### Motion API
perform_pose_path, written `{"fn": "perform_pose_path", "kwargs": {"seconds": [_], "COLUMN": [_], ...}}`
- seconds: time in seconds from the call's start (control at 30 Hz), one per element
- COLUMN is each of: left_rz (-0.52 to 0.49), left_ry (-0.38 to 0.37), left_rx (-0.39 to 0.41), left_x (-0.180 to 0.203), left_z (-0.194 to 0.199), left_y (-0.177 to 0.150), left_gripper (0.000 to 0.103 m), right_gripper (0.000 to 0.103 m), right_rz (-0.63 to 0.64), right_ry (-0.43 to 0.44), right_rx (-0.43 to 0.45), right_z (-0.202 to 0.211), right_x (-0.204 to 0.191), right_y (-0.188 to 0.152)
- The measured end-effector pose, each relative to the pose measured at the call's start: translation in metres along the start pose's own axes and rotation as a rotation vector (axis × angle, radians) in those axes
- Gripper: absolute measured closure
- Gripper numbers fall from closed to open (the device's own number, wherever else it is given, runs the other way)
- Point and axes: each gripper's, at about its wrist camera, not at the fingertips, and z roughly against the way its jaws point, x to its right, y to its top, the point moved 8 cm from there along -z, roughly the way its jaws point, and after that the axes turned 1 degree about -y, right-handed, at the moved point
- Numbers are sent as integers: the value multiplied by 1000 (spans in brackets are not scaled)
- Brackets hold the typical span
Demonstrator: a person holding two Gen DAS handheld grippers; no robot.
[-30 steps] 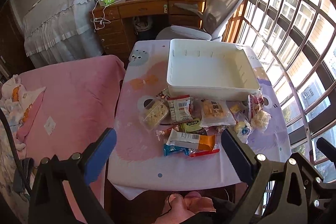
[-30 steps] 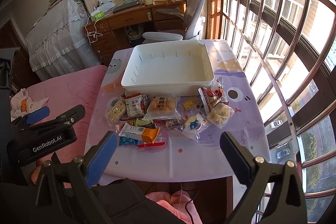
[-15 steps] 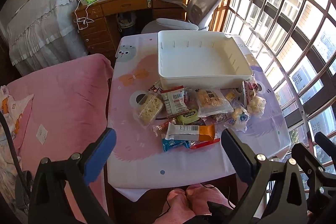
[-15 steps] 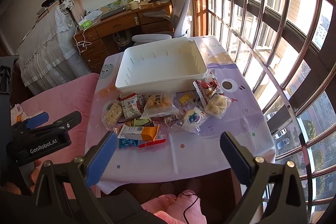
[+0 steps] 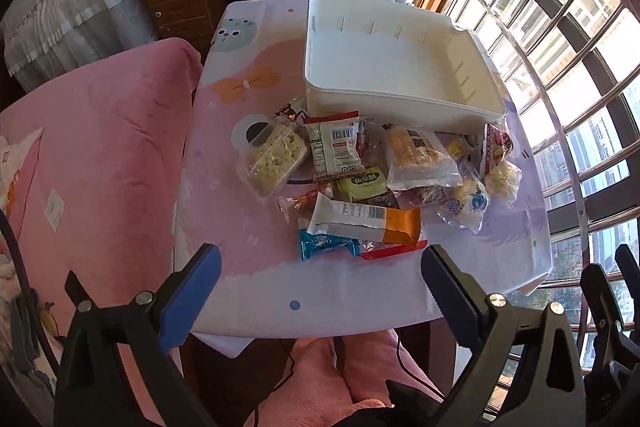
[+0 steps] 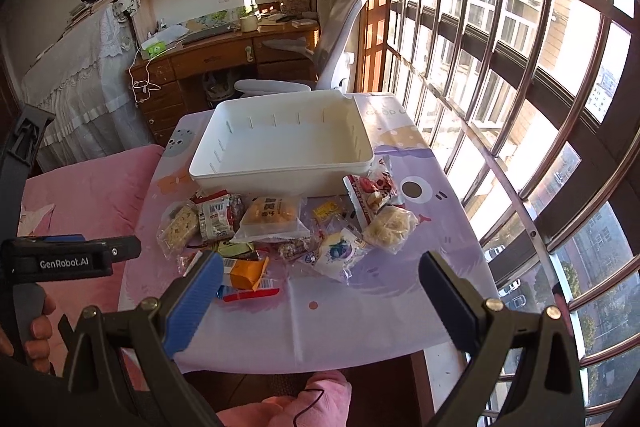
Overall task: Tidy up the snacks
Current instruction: 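Grasp the white-and-orange bar with left gripper while right grasps blueberry bread bag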
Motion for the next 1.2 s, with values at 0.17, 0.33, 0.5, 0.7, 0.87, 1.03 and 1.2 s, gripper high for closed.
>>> {"fn": "perform_pose_path", "kwargs": {"seconds": [0.17, 0.33, 0.5, 0.7, 0.87, 1.03, 1.2], "left_rz": [34, 85, 170, 280, 366, 459, 530], "left_ry": [27, 52, 75, 124, 179, 217, 224], "left_rx": [-28, -56, -107, -181, -237, -306, -330], "left_x": [0, 4, 8, 14, 13, 9, 8], "left_z": [-21, -44, -73, -107, -134, -159, -170], "left_y": [8, 18, 19, 12, 5, -4, -8], "left_gripper": [3, 3, 3, 3, 3, 4, 8], "right_gripper": [4, 4, 4, 4, 4, 4, 4], "right_rz": [81, 163, 278, 431, 501, 563, 603], "right_ry": [48, 47, 72, 141, 215, 273, 296], "right_rx": [11, -5, -28, -85, -152, -209, -248], "right_z": [-34, -72, -107, -145, -173, -197, -219], "right_x": [-1, 7, 12, 13, 13, 7, 3], "right_y": [-4, -8, -16, -28, -40, -51, -58]}}
